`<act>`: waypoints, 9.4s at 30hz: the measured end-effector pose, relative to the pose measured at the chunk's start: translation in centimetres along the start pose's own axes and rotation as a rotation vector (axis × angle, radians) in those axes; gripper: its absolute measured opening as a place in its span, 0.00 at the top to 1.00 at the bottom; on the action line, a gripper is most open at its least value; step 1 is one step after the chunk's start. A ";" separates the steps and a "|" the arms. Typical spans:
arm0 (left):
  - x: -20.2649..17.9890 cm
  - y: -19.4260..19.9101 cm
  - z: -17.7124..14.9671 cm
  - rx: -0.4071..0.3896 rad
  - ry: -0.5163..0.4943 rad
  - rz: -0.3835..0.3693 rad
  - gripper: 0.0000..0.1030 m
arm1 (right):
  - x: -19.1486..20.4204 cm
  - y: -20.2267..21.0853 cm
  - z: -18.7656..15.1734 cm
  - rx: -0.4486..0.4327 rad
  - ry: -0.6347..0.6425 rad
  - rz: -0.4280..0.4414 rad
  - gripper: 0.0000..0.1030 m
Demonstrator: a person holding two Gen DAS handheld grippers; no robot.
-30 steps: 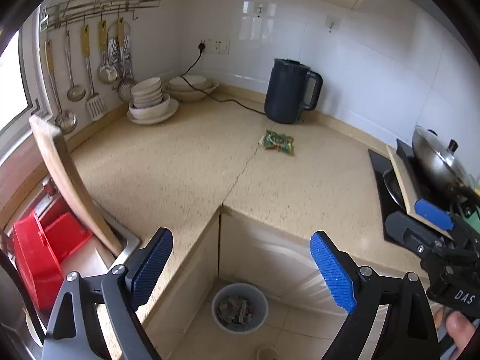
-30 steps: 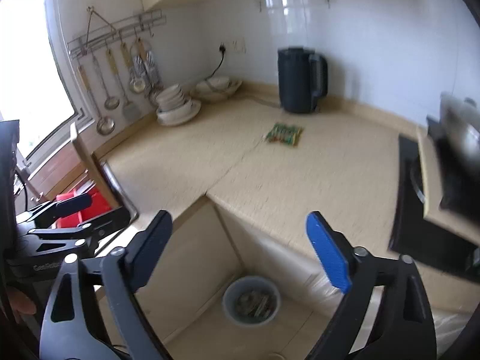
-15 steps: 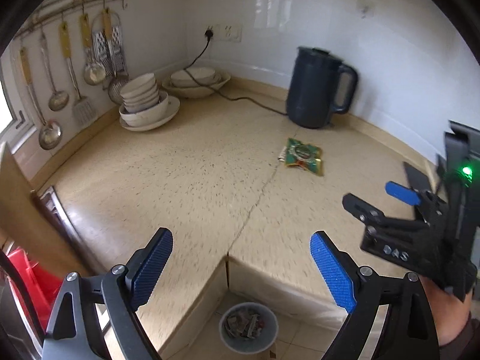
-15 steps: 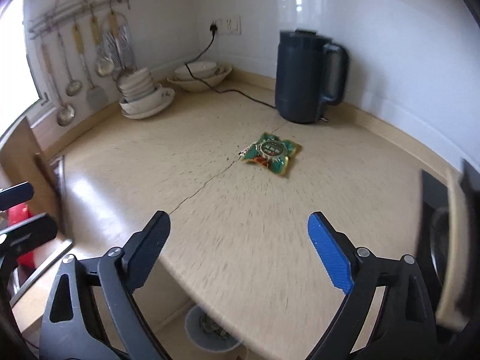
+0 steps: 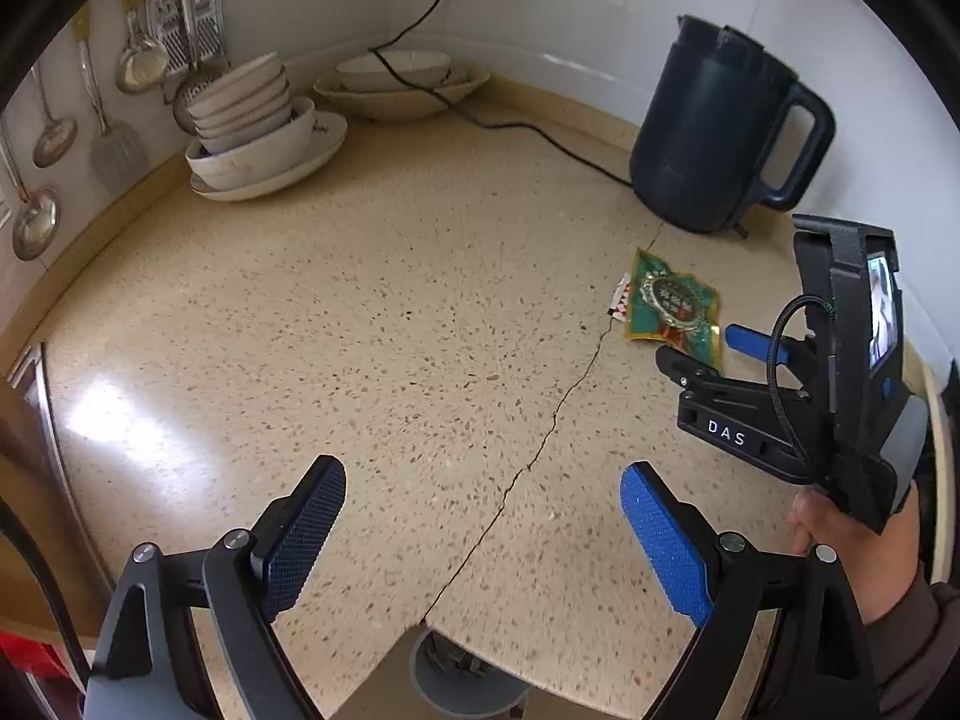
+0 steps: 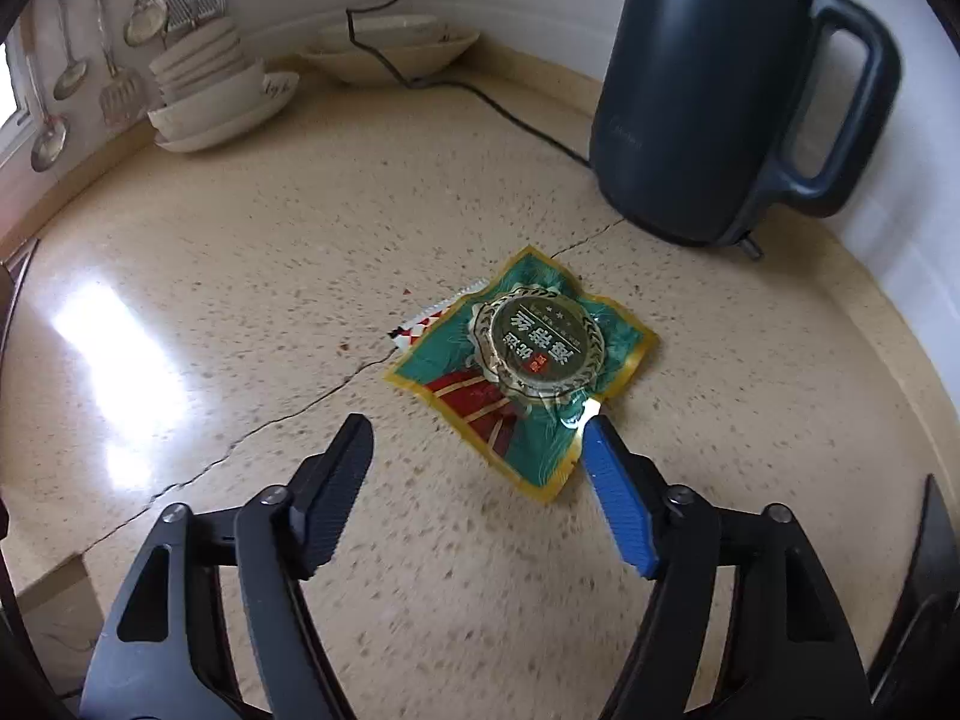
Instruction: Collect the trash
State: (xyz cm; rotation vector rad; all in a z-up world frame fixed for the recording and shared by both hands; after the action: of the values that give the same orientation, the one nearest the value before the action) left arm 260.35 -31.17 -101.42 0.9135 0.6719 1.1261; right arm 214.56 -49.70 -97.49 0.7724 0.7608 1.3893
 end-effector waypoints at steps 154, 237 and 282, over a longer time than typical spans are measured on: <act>-13.0 44.4 -39.0 -0.291 -0.077 0.126 0.05 | 5.5 45.4 -39.6 -0.152 -0.218 0.044 0.00; -29.5 125.4 -137.9 -0.679 -0.021 0.228 0.01 | 20.2 106.8 -92.0 -0.608 -0.144 -0.008 0.00; -33.7 120.9 -134.4 -0.703 -0.071 0.213 0.01 | 19.2 105.8 -91.7 -0.593 -0.144 -0.006 0.00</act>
State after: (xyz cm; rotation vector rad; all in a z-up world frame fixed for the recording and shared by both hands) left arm 82.58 -8.70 -60.21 0.4184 0.0892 1.3838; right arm 80.62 -24.84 -59.73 0.3942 0.2114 1.4342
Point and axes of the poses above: each gripper's, at about its wrist camera, not at the fingertips, and y roughly against the way its jaws point, x to its left, z to its top, the point moved 8 cm from there along -y, roughly the way its jaws point, and after that the axes turned 15 degrees about -y, right-handed, at the moved point
